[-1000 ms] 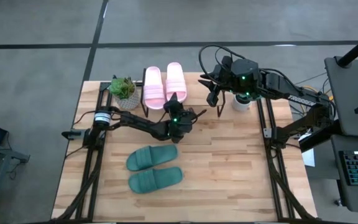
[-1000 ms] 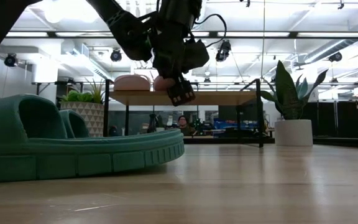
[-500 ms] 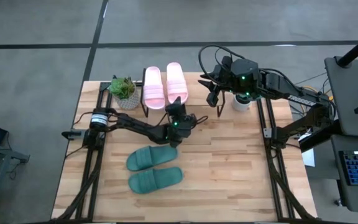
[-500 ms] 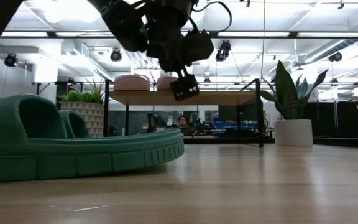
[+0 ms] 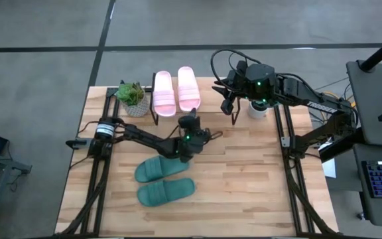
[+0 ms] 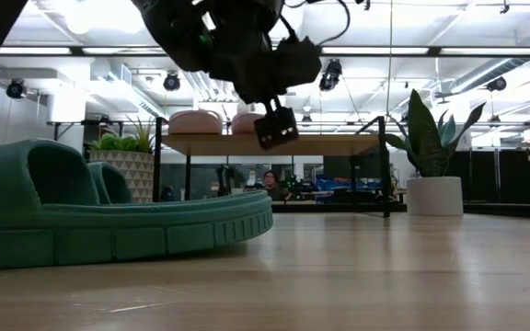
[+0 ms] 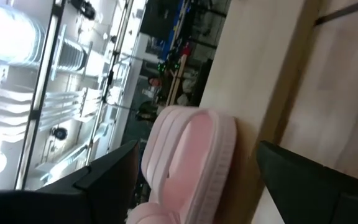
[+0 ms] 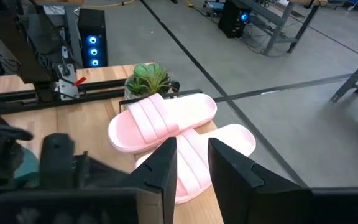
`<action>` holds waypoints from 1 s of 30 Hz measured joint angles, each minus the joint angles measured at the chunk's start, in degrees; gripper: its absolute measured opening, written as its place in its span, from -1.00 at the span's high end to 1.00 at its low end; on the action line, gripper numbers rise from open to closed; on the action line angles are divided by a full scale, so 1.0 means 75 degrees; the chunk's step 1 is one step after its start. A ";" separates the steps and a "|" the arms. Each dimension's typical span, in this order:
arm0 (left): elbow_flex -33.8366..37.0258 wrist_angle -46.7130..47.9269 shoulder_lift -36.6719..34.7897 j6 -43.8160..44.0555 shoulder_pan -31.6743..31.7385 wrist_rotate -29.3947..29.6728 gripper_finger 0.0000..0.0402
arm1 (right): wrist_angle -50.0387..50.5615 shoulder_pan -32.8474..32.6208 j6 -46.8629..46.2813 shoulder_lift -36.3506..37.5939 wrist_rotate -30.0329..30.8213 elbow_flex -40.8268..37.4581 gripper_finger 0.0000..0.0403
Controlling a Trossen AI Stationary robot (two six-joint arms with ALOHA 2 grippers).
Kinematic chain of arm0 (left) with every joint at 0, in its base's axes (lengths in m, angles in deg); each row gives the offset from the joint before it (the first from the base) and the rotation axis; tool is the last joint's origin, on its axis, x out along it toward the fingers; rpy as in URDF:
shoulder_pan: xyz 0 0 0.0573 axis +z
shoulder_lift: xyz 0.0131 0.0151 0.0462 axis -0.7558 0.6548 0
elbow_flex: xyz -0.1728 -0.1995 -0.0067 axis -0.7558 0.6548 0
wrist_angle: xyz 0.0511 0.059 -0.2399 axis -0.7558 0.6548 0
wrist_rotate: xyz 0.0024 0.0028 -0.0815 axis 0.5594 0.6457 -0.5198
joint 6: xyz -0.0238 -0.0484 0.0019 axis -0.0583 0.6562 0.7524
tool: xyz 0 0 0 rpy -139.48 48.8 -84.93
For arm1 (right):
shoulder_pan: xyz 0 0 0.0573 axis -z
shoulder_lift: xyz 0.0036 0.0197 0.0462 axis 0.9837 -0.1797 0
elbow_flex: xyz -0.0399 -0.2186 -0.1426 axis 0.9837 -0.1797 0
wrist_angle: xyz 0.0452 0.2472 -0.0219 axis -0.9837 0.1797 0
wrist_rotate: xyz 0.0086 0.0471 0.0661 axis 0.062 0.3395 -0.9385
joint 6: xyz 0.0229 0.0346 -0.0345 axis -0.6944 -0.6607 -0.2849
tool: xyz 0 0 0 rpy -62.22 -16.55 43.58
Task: Pick and place slides into the shelf
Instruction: Put the pink slipper on the shelf
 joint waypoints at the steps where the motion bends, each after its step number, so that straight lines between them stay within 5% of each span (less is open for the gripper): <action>1: -0.0009 0.0000 0.0000 0.0001 -0.0077 -0.0006 -0.52 | -0.0003 0.0001 -0.0001 0.0000 0.0000 0.0000 0.59; 14: 0.0078 -0.0014 -0.0311 0.0017 -0.1392 -0.0197 -0.52 | 0.0007 0.0001 0.0000 0.0000 0.0000 0.0000 0.60; 23: 0.1047 0.0539 -0.2586 0.1641 -0.2720 -0.1537 -0.52 | 0.0020 -0.0001 0.0000 0.0000 -0.0002 0.0000 0.66; 26: 0.1368 0.1990 -0.3611 0.3402 -0.2959 -0.3019 -0.52 | 0.0020 -0.0001 0.0004 0.0000 -0.0003 0.0000 0.64; 30: 0.1656 0.4036 -0.4877 0.5974 -0.2917 -0.6742 -0.52 | 0.0020 -0.0001 0.0111 0.0000 -0.0003 0.0000 0.63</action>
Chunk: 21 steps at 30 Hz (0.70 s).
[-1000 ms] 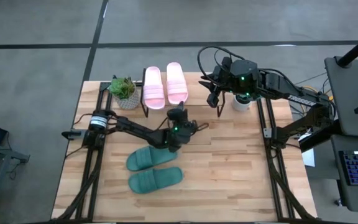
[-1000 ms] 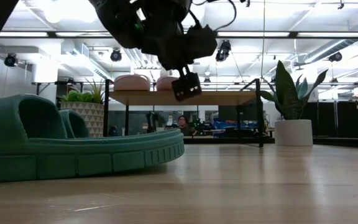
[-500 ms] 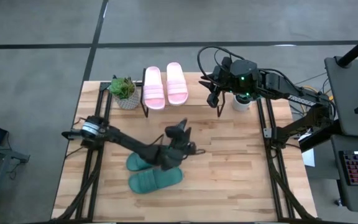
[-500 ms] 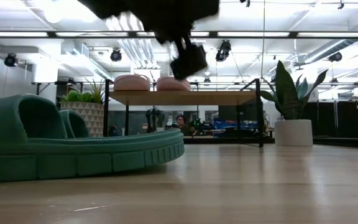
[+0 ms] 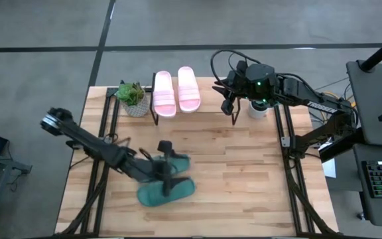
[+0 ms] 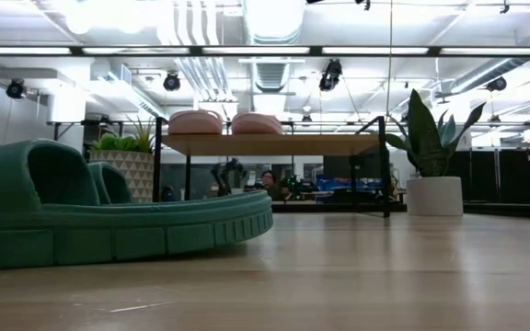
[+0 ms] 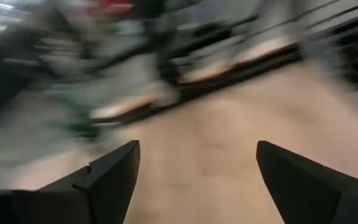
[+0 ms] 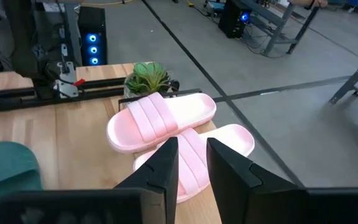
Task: Pick and place slides into the shelf
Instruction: Put the pink slipper on the shelf
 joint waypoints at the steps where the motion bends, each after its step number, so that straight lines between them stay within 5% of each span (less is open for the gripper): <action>1: 0.0124 0.0161 -0.0246 0.0312 0.0040 -0.0637 -0.52 | 0.0000 0.0000 0.0099 0.0000 -0.0001 0.0000 0.63; 3: 0.0452 0.0196 -0.0680 0.0606 0.0060 -0.0871 -0.52 | 0.0033 0.0000 0.0275 0.0000 -0.0053 0.0000 0.65; 7: 0.1311 0.0193 -0.1585 0.0663 -0.0027 0.0368 -0.52 | 0.0048 -0.0127 0.0520 -0.0042 -0.0254 -0.0243 0.67; 11: 0.2108 0.0153 -0.2476 0.1027 -0.0026 0.0566 -0.45 | -0.0626 -0.0454 0.1296 -0.0052 -0.0222 -0.0970 0.69; 16: 0.2687 0.0358 -0.3548 0.1200 -0.0211 0.0516 -0.13 | -0.1703 -0.0908 0.2164 -0.0021 -0.0190 -0.1916 0.69; 21: 0.3006 0.0752 -0.4411 0.1295 -0.0584 0.0327 0.32 | -0.4152 -0.1443 0.3561 -0.0029 0.0280 -0.3208 0.69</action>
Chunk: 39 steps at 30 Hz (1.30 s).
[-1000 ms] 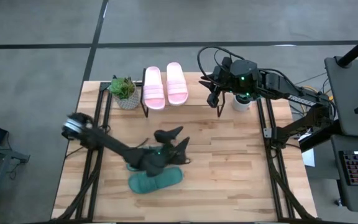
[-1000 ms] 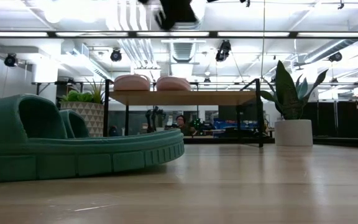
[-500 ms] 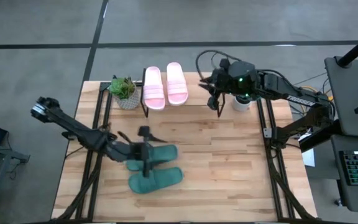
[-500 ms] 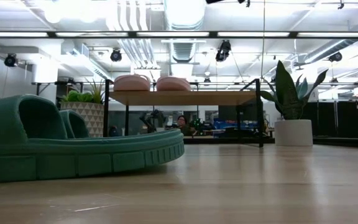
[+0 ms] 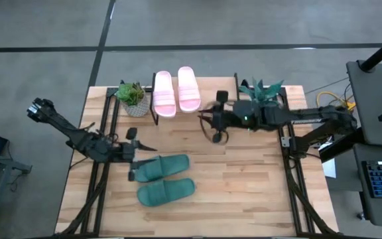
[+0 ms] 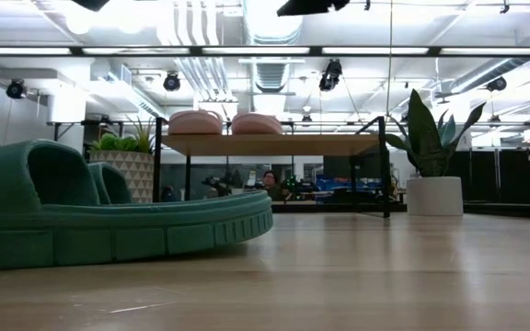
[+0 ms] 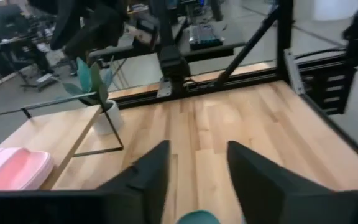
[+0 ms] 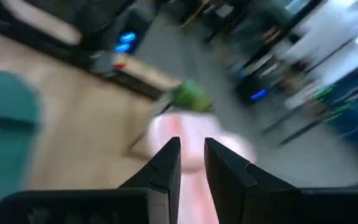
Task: Pick and place slides into the shelf
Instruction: Put the pink slipper on the shelf
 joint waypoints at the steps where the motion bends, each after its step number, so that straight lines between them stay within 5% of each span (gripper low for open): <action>1: 0.0063 0.0042 -0.0152 -0.0005 -0.0057 0.0004 0.41 | -0.0646 -0.0117 0.0396 -0.0011 0.0408 -0.0260 0.69; 4: 0.0198 0.0344 -0.0514 0.0003 -0.0193 0.0004 0.72 | -0.2484 -0.0368 0.1430 -0.0100 0.1848 -0.0967 0.69; 7: 0.0274 0.0881 -0.0798 0.0115 -0.0279 -0.0136 0.95 | -0.3156 -0.0439 0.1976 -0.0123 0.2314 -0.1379 0.69; 16: 0.0779 0.1099 -0.1442 0.0535 -0.0294 -0.0224 0.91 | -0.0316 -0.0321 0.0772 -0.0543 0.2339 -0.0672 0.44; 26: 0.0948 0.1070 -0.1706 0.0537 -0.0289 0.0769 0.91 | 0.0097 -0.0024 0.1533 -0.2439 0.2929 0.0727 -0.16; 39: 0.1218 0.1219 -0.1925 0.0535 -0.0289 0.0778 0.91 | 0.0485 0.0535 0.2783 -0.3737 0.3532 0.2038 -0.09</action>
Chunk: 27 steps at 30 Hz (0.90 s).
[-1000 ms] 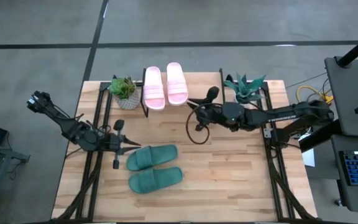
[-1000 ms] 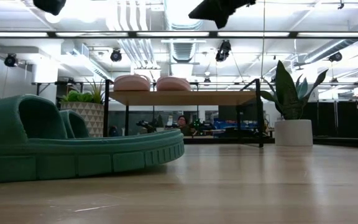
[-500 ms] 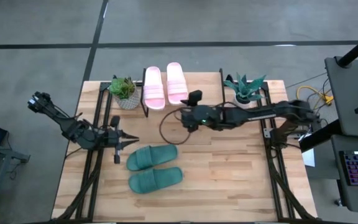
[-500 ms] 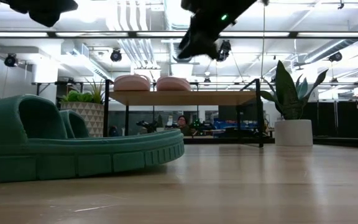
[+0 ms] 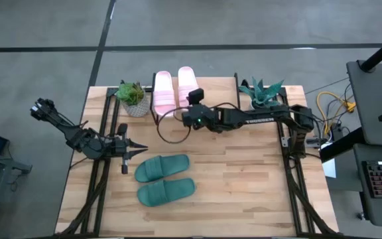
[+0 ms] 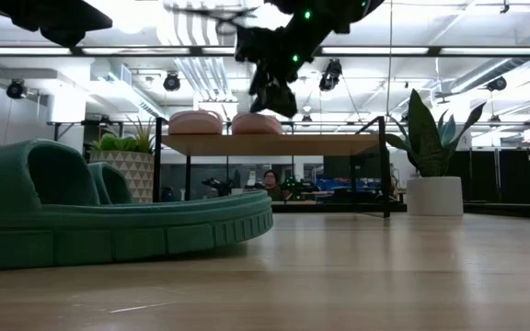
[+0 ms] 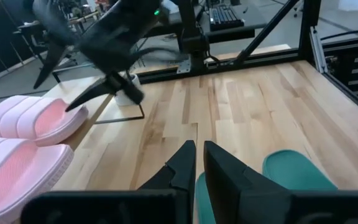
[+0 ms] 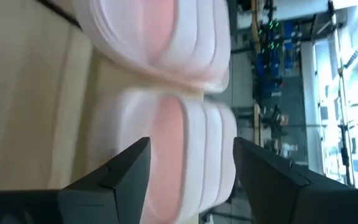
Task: Pick and place slides into the shelf
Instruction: Put the pink slipper on the shelf
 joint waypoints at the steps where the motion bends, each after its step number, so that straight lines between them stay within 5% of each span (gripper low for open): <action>1: 0.0000 -0.0018 -0.0003 0.0000 0.0000 0.0002 0.91 | 0.0058 0.0082 0.0000 -0.0011 0.0002 0.0031 -0.09; 27: 0.0000 -0.0014 0.0093 -0.0012 0.0000 0.0001 0.91 | 0.0343 0.0791 0.0224 -0.0023 -0.0661 0.0033 -0.09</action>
